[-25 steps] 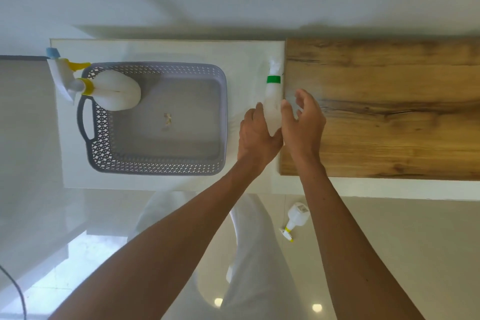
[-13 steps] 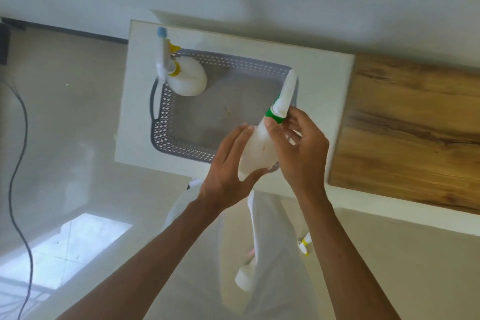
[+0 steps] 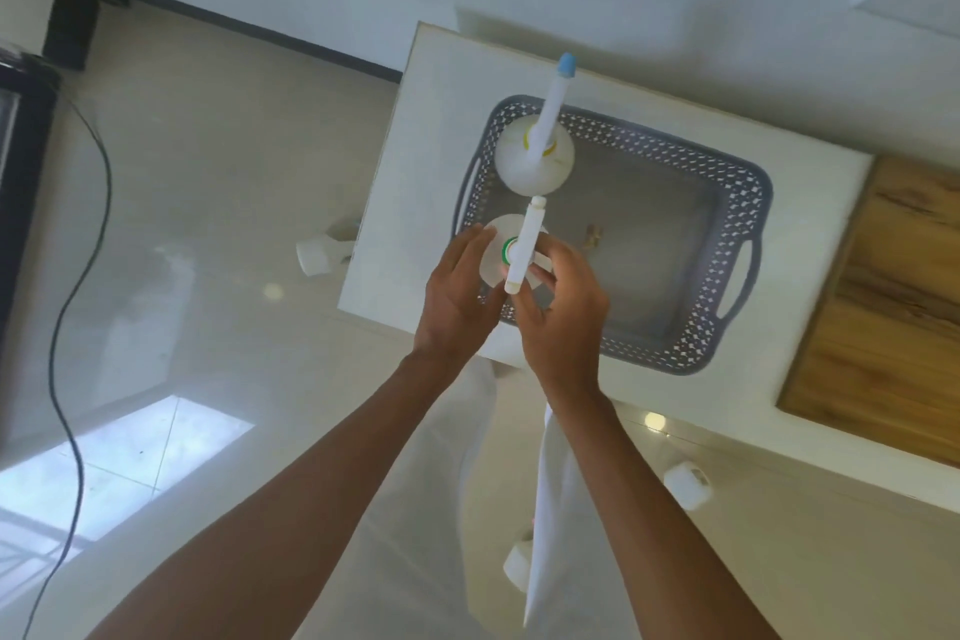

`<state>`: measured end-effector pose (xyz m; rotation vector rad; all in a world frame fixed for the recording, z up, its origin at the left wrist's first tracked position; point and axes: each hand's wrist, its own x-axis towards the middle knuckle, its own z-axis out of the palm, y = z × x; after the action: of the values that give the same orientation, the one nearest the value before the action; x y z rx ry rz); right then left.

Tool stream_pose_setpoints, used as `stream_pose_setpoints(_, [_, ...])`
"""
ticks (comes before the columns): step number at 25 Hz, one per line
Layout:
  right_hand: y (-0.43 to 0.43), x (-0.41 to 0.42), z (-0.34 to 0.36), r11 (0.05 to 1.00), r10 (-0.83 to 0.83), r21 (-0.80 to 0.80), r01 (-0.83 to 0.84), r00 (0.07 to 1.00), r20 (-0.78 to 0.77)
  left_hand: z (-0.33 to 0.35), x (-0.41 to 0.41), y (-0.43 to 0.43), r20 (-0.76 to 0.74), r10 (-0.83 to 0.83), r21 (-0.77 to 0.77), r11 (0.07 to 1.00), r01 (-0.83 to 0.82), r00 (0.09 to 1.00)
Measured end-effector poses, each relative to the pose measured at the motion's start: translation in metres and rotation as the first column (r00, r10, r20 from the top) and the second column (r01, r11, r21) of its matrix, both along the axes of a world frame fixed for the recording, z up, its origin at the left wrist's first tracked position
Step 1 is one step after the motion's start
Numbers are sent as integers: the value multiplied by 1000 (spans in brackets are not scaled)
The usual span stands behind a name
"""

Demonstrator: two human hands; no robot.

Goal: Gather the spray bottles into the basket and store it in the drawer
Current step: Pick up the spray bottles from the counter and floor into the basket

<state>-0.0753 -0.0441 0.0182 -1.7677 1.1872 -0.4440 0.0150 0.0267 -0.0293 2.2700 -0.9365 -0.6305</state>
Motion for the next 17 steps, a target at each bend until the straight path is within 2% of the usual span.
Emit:
stream_pose_setpoints(14, [22, 15, -15, 993, -118, -22, 116, 989, -93, -8, 15, 10, -100, -87, 33, 995, 91, 991])
stream_pose_setpoints(17, [25, 12, -14, 990, -137, 4, 138, 984, -114, 5, 20, 18, -51, -73, 4, 997, 73, 996])
